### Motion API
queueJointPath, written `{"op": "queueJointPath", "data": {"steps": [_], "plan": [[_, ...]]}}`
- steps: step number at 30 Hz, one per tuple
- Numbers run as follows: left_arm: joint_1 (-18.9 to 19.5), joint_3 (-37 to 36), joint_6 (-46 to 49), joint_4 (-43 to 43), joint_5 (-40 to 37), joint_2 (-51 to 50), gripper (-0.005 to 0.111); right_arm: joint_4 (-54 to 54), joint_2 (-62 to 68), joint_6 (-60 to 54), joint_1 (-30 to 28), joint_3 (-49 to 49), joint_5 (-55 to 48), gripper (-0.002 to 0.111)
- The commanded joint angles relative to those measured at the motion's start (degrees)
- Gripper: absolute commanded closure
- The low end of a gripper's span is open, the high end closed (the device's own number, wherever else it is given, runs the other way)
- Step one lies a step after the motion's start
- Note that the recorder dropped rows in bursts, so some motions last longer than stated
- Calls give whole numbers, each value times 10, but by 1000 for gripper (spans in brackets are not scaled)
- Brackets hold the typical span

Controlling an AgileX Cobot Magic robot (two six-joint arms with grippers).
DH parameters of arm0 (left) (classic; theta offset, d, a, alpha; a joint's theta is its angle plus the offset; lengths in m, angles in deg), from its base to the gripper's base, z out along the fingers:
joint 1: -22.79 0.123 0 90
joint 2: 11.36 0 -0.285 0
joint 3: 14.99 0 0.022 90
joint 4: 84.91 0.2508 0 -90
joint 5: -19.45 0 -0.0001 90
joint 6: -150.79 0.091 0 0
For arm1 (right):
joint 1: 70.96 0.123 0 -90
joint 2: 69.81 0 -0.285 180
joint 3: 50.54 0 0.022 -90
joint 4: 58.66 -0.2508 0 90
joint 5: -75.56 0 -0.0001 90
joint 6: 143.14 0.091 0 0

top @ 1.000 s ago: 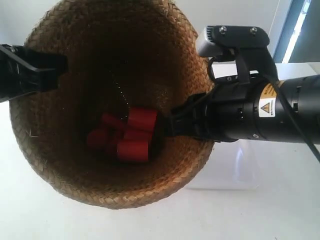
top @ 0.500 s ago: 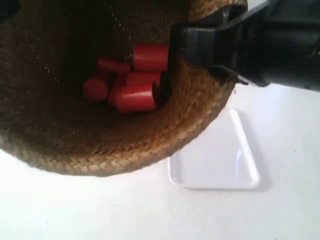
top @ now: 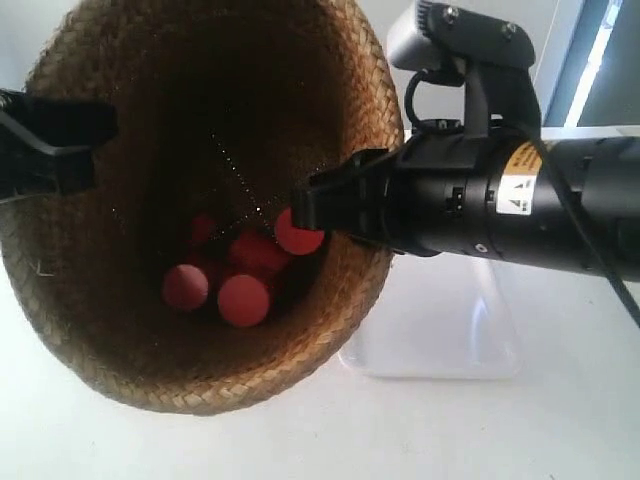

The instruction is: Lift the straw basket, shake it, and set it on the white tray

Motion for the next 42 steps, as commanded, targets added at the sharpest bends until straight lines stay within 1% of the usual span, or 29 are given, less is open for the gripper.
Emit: {"op": "queueJointPath", "data": {"steps": [1, 8, 10, 11, 13, 14, 15, 16, 17, 19, 20, 22, 23, 26, 28, 37, 39, 41, 42], "plan": [[-3, 5, 3, -1, 5, 6, 107, 0, -5, -9, 5, 7, 19, 108], [-3, 5, 2, -3, 5, 7, 107, 2, -6, -9, 5, 7, 19, 108], [-3, 10, -22, -6, -3, 16, 107, -4, -18, -4, 6, 8, 17, 108], [-5, 18, -40, -4, -17, 31, 107, -20, -35, -3, 13, 15, 8, 108], [-18, 45, -40, 19, -65, 73, 107, -29, -82, -25, 41, 34, 3, 108], [-27, 54, -34, 34, -77, 91, 107, -18, -119, -60, 67, 42, 15, 108], [-35, 54, -23, 47, -76, 102, 107, -7, -131, -83, 76, 43, 37, 108], [-38, 47, -16, 55, -69, 103, 107, 2, -138, -95, 82, 41, 55, 108], [-38, 30, -15, 55, -49, 95, 107, 5, -128, -100, 75, 28, 87, 108], [-38, -20, -19, 41, 33, 45, 107, 0, -72, -96, 38, 6, 102, 108], [-38, -35, -26, 24, 55, 14, 107, -19, -31, -72, 11, 0, 87, 108], [-38, -32, -56, 10, 40, -10, 107, -62, 14, -3, -5, 4, 51, 108], [-39, -24, -55, 22, 24, -8, 107, -65, 15, -3, -4, 5, 44, 108], [-38, -15, -51, 63, 10, 13, 107, -63, -5, -55, 17, 5, 59, 108], [-32, -15, -53, 65, 15, 19, 107, -63, -16, -65, 17, 5, 61, 108], [-32, -19, -57, 64, -9, 16, 107, -56, -21, -75, 17, 5, 42, 108], [-33, 1, -80, 54, -44, 30, 107, -64, -37, -70, 20, 16, 31, 108], [-33, 37, -85, 54, -99, 63, 107, -61, -87, -79, 45, 39, 25, 108], [-33, 54, -80, 57, -116, 82, 107, -56, -115, -103, 63, 49, 39, 108]]}}
